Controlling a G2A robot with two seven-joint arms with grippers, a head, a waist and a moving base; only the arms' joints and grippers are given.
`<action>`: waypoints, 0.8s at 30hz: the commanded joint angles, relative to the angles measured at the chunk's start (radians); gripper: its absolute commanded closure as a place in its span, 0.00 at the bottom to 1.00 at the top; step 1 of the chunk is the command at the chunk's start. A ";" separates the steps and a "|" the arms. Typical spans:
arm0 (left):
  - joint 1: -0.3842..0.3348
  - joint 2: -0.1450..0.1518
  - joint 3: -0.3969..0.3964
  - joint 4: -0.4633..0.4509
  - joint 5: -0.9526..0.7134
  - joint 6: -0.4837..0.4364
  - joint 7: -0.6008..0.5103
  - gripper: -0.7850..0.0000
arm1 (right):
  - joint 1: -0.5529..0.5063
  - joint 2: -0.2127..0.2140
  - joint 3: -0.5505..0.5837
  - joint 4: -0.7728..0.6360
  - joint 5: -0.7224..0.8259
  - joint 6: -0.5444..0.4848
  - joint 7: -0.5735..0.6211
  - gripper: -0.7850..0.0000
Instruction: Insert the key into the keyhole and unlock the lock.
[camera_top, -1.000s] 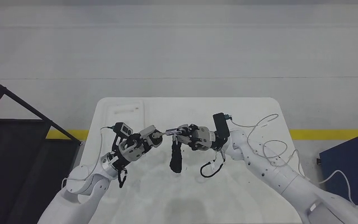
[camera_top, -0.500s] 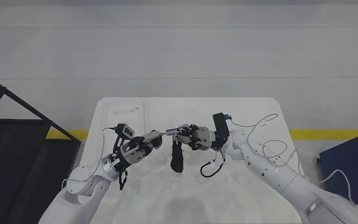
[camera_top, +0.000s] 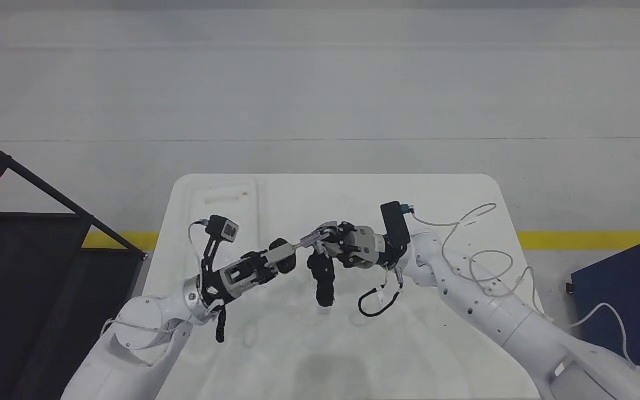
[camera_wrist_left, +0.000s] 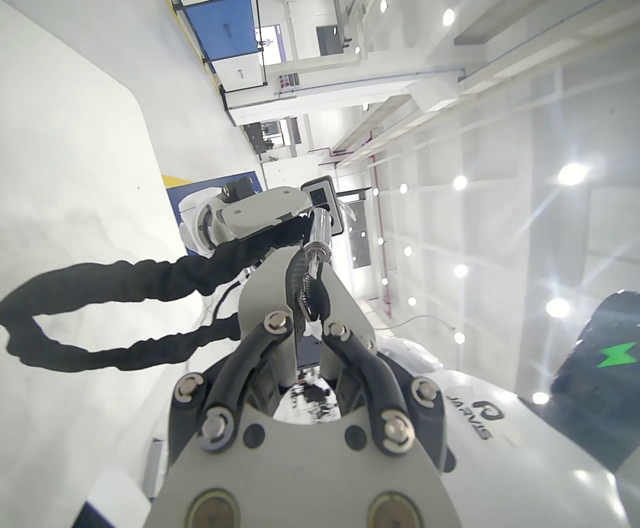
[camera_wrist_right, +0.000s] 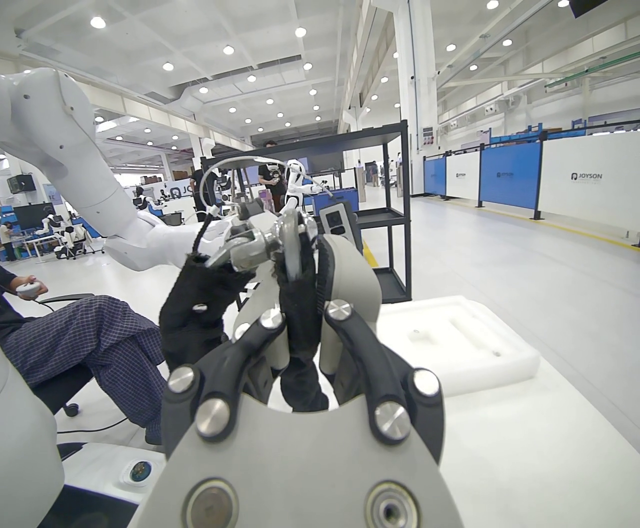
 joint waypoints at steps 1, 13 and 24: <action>-0.004 0.001 -0.003 -0.005 0.100 -0.037 0.003 1.00 | -0.003 0.001 0.000 -0.001 0.001 0.000 0.000 1.00; 0.002 -0.003 -0.025 -0.071 0.433 -0.194 0.136 1.00 | -0.022 0.005 0.011 0.003 0.017 0.000 0.000 1.00; 0.009 -0.002 -0.033 -0.127 0.740 -0.279 0.175 1.00 | -0.039 0.008 0.024 0.004 0.023 0.000 0.000 1.00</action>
